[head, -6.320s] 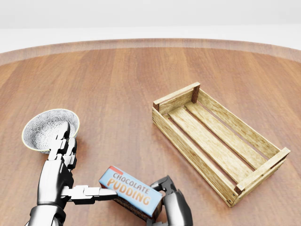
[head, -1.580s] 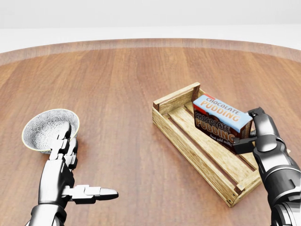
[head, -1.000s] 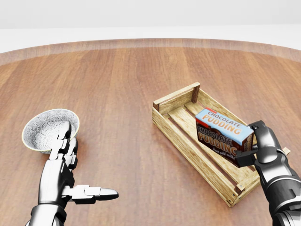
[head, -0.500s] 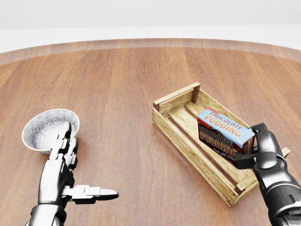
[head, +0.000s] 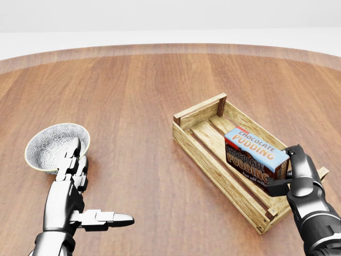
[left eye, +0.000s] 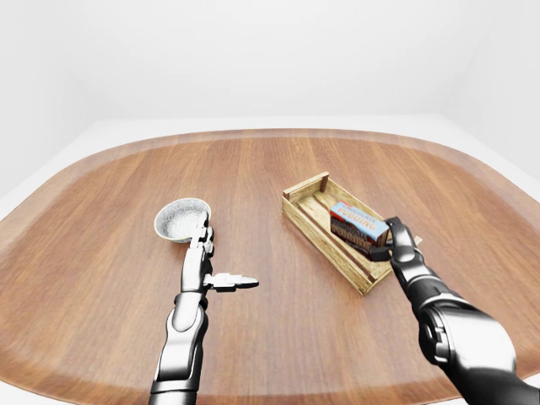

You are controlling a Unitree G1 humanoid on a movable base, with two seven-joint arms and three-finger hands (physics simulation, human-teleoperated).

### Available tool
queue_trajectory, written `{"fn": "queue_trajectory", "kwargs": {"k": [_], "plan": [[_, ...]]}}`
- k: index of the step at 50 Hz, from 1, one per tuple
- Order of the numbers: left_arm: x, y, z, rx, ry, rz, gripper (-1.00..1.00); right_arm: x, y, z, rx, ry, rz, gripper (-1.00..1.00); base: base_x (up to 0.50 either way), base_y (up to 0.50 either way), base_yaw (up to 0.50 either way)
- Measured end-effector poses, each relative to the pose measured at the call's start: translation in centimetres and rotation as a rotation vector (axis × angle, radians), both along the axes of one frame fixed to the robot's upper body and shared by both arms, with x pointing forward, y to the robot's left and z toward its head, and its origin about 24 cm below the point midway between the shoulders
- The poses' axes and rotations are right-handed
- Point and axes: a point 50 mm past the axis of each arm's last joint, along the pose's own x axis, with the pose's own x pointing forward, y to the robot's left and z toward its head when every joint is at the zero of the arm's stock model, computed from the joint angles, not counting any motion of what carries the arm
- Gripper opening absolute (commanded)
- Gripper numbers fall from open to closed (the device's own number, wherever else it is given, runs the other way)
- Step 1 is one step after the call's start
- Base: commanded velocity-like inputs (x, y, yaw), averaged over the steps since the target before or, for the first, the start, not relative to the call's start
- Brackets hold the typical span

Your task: Pick up the chocolate pudding and put it in the tray.

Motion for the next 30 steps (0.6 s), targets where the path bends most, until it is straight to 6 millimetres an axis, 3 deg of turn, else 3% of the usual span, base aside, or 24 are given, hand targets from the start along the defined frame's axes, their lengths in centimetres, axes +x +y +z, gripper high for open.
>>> {"fn": "queue_trajectory", "kwargs": {"k": [17, 18, 19, 21, 30], "plan": [[0.00, 0.00, 0.00, 0.000, 0.000, 0.000, 1.00, -0.10, -0.03, -0.13, -0.002, 0.005, -0.003, -1.00, 0.00, 0.00, 0.00], [0.00, 0.00, 0.00, 0.000, 0.000, 0.000, 1.00, -0.10, -0.03, -0.13, -0.002, 0.005, -0.003, -0.88, 0.00, 0.00, 0.00], [0.00, 0.00, 0.00, 0.000, 0.000, 0.000, 1.00, -0.11, -0.04, -0.12, -0.003, 0.005, -0.004, 0.05, 0.00, 0.00, 0.00], [0.00, 0.00, 0.00, 0.000, 0.000, 0.000, 1.00, -0.12, -0.05, -0.13, -0.003, 0.005, -0.006, 1.00, 0.00, 0.00, 0.00], [0.00, 0.00, 0.00, 0.001, 0.000, -0.001, 1.00, -0.14, -0.18, -0.06, -0.003, -0.005, -0.025, 1.00, 0.00, 0.00, 0.00]]}}
